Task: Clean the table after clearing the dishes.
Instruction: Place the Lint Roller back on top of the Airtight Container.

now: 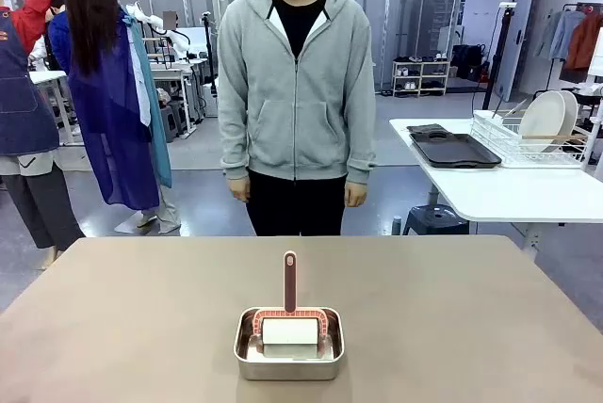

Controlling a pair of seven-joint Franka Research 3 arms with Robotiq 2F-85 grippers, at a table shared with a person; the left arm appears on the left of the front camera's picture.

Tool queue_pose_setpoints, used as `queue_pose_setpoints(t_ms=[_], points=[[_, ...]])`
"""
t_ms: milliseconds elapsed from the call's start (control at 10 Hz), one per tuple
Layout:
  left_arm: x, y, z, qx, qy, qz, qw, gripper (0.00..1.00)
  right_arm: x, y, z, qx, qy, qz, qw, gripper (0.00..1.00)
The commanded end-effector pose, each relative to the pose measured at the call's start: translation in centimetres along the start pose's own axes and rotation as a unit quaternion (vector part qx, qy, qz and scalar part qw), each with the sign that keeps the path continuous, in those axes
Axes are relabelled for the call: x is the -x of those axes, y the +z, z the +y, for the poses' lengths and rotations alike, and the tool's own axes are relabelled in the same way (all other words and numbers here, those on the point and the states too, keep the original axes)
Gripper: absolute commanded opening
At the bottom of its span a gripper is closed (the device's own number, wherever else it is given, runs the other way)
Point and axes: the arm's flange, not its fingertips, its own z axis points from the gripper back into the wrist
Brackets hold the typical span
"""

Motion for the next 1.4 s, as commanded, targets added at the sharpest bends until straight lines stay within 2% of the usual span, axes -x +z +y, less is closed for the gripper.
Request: queue_pose_setpoints(t_ms=[0,100,200,1300], points=[[0.2,0.4,-0.4,-0.003,0.002,0.006,1.0,1.0,-1.1,-0.5,-0.7,0.011,-0.011,-0.016,1.0,1.0],[0.2,0.4,-0.4,-0.003,0.002,0.006,1.0,1.0,-1.6,-1.2,-1.5,0.03,-0.026,-0.006,0.999,1.0],[0.2,0.4,-0.4,-0.003,0.002,0.006,1.0,1.0,-0.4,0.0,-0.6,0.005,-0.005,-0.005,1.0,1.0],[0.2,0.4,-0.4,-0.003,0.002,0.006,1.0,1.0,-0.4,0.0,-0.6,0.005,-0.005,-0.005,1.0,1.0]])
